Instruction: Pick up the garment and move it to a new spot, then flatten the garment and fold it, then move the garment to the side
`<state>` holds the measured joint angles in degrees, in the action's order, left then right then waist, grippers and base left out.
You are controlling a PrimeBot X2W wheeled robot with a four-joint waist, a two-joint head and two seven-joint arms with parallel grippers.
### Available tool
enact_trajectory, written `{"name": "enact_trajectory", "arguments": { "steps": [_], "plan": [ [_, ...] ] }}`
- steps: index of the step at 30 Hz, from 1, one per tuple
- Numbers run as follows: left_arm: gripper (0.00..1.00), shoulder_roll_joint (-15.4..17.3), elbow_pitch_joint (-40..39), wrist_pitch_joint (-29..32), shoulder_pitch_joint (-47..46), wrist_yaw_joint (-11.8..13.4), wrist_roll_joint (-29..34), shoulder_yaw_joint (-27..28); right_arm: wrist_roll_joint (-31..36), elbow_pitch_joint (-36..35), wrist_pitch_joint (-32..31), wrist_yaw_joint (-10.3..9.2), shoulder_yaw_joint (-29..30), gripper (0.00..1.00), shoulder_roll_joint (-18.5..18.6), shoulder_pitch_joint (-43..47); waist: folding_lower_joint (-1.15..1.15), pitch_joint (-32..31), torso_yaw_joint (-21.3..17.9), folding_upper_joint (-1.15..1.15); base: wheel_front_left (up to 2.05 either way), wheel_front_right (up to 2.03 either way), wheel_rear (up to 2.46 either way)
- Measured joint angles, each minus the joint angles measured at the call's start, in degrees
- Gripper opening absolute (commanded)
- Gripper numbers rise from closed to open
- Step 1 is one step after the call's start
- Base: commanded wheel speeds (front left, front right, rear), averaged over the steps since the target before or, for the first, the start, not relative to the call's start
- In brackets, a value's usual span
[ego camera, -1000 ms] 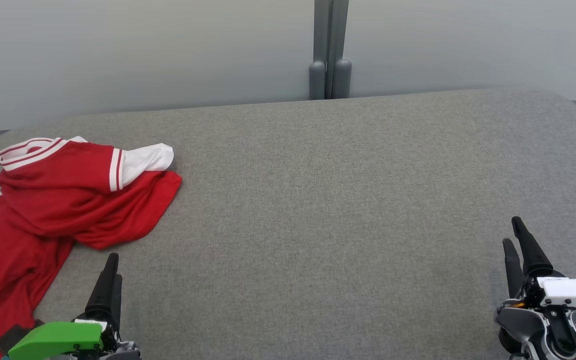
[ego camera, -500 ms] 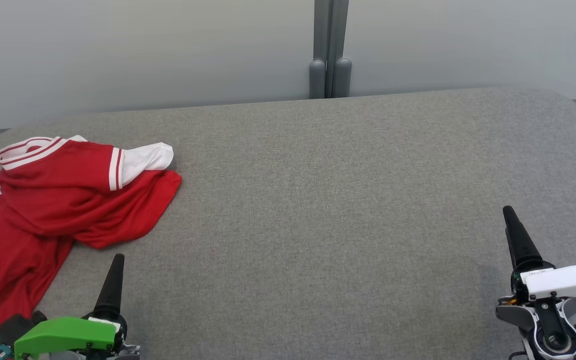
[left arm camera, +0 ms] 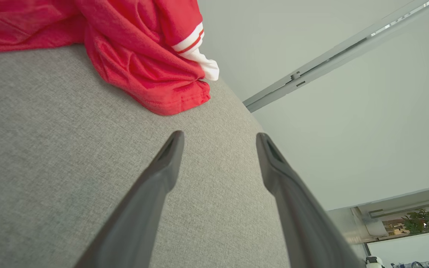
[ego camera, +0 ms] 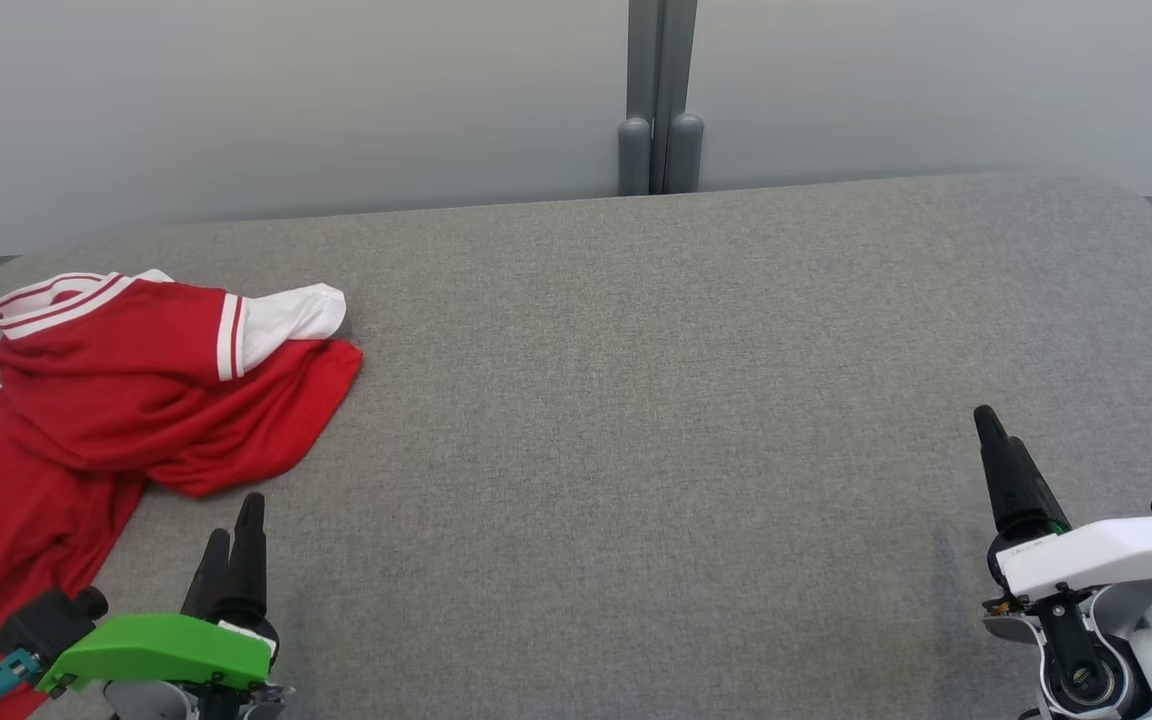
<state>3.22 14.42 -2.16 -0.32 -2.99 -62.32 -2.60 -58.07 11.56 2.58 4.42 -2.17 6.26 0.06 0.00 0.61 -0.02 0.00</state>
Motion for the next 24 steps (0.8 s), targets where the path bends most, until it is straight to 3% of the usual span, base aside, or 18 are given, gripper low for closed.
{"name": "enact_trajectory", "arguments": {
  "steps": [24],
  "plan": [
    [1.0, 0.8, -3.7, -5.0, 0.8, 3.1, 25.1, -4.7, 21.5, -2.3, 4.8, -2.09, -4.5, 1.0, 1.8, 0.9, 0.0, 0.1, -0.3, 0.0, 0.0, 0.0, 0.0]
  ]
}}
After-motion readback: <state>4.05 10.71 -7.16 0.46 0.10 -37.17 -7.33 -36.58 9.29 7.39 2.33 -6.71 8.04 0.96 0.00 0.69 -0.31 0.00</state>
